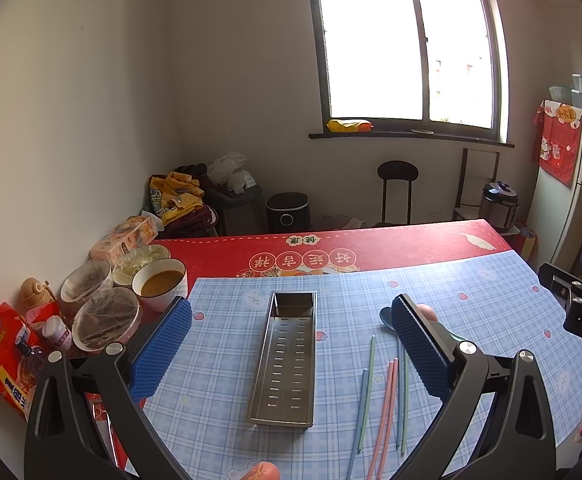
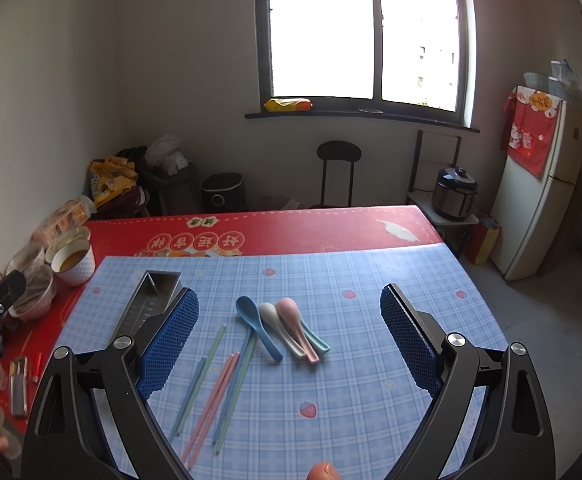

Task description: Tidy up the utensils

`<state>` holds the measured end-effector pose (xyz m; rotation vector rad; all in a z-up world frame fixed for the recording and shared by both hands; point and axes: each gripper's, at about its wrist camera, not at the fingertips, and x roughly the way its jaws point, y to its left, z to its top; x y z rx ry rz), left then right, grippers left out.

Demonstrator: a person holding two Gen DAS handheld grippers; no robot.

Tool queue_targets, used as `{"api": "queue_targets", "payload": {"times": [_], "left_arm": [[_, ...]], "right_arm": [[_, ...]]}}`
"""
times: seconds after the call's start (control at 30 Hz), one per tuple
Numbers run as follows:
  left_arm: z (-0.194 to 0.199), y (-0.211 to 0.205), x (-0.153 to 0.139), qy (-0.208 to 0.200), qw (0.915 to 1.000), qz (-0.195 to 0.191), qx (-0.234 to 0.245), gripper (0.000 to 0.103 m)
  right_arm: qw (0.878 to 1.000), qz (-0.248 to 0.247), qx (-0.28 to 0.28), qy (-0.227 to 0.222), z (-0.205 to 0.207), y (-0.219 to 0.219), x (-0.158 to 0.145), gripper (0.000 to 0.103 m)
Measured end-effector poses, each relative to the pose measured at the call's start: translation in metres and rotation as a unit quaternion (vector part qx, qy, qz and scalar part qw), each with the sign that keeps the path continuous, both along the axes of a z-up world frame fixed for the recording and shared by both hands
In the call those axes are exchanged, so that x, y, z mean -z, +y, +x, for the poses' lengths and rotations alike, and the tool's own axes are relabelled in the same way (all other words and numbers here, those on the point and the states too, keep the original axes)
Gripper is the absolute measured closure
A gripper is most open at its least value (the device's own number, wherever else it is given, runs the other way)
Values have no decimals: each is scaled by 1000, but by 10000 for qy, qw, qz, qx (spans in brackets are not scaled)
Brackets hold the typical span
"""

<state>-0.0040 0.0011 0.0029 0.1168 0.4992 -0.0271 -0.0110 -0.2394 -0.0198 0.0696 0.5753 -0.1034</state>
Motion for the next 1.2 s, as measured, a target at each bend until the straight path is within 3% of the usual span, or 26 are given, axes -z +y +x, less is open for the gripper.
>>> {"api": "queue_targets", "payload": {"times": [0.57, 0.77, 0.97, 1.0, 1.07, 1.2], "left_arm": [[8, 16, 4, 89, 9997, -154, -178, 5], [20, 20, 29, 489, 9988, 65, 31, 5], [28, 18, 72, 810, 9954, 179, 488, 7], [30, 17, 81, 910, 9941, 155, 566, 9], [34, 15, 101, 1238, 9890, 67, 804, 24], [42, 8, 145, 2130, 9692, -631, 1062, 50]], "right_arm": [[9997, 226, -4, -31, 6, -10, 2, 14], [9983, 489, -298, 138, 23, -24, 26, 14], [9966, 454, -395, 559, 45, -28, 70, 14], [9960, 487, -417, 626, 47, -29, 77, 14], [9945, 529, -479, 765, 51, -29, 91, 14], [9892, 669, -745, 1066, 53, -27, 116, 14]]}}
